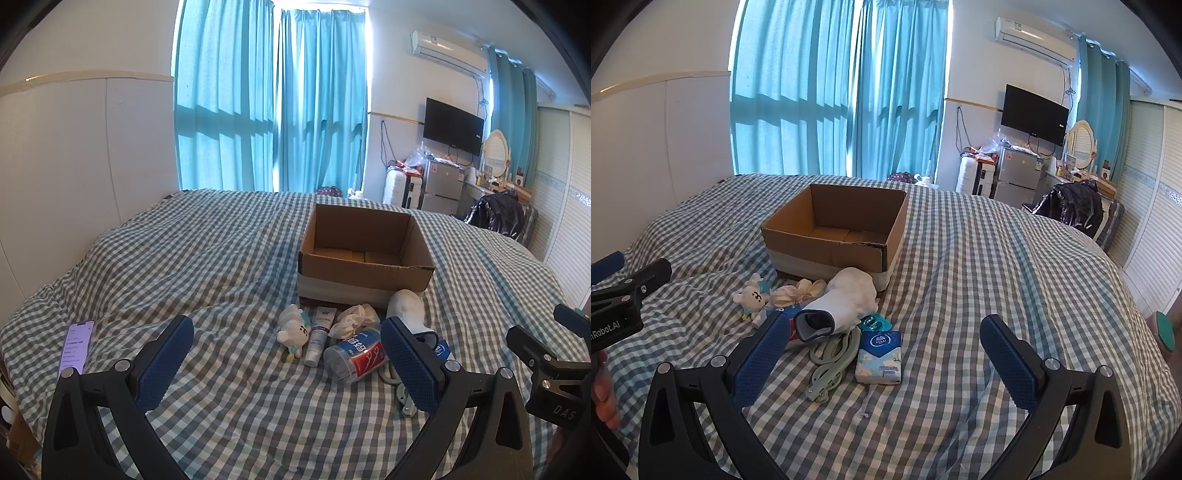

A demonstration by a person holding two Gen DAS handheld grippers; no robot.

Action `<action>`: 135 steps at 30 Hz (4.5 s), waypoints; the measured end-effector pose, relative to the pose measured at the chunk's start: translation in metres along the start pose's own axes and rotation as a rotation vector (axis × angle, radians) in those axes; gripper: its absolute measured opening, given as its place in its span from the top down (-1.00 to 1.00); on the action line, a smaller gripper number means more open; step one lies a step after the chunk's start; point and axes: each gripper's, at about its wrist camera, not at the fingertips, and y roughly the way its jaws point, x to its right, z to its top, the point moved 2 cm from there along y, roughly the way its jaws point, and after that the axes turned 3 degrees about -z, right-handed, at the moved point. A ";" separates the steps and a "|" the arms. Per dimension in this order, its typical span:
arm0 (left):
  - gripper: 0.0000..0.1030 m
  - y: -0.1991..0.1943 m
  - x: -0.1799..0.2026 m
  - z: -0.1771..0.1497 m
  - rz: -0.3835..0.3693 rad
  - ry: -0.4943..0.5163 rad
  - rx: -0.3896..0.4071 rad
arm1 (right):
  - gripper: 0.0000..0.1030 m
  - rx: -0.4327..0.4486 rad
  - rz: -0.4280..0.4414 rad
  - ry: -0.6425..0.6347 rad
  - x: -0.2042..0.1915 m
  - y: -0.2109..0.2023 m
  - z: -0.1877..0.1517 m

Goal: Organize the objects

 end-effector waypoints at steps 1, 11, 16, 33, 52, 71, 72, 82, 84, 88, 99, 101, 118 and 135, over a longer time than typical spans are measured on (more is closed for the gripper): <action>-1.00 0.000 0.000 0.000 0.000 0.000 0.000 | -1.00 0.001 -0.001 0.000 0.000 0.000 0.000; -1.00 -0.001 0.003 -0.002 -0.007 0.011 -0.003 | -1.00 0.001 0.004 0.002 0.000 -0.001 0.000; -1.00 0.002 0.007 -0.004 0.001 0.016 -0.021 | -1.00 -0.003 0.012 0.008 0.002 0.000 0.000; -1.00 0.006 0.003 -0.004 0.002 0.006 -0.038 | -1.00 -0.026 0.016 -0.015 -0.004 0.006 -0.002; -1.00 0.081 0.004 -0.044 0.011 0.027 -0.206 | -1.00 -0.207 0.018 -0.069 -0.011 0.091 -0.029; -1.00 0.176 0.071 -0.061 -0.149 0.202 -0.330 | -0.59 -0.403 0.020 -0.060 0.005 0.179 -0.058; -1.00 0.180 0.075 -0.062 -0.155 0.210 -0.330 | -0.44 -0.406 0.028 -0.056 0.006 0.180 -0.060; -0.42 0.174 0.092 -0.080 -0.179 0.297 -0.362 | -0.03 -0.383 0.060 -0.070 0.006 0.171 -0.068; -0.19 0.166 0.089 -0.083 -0.187 0.283 -0.378 | -0.01 -0.383 0.069 -0.047 0.008 0.169 -0.068; -0.19 0.147 0.078 -0.089 -0.211 0.247 -0.375 | 0.01 -0.363 0.055 -0.039 0.008 0.155 -0.066; -0.17 0.093 0.060 -0.072 -0.164 0.200 -0.298 | 0.02 -0.283 0.060 -0.060 0.004 0.107 -0.047; -0.17 0.085 0.059 -0.063 -0.166 0.181 -0.276 | 0.02 -0.261 0.060 -0.056 0.003 0.098 -0.039; -0.15 0.063 0.053 0.032 -0.177 0.079 -0.130 | 0.02 -0.100 0.146 -0.084 -0.004 0.062 0.043; -0.15 0.184 0.055 0.125 -0.158 0.099 -0.057 | 0.02 -0.004 0.190 -0.092 -0.016 0.175 0.183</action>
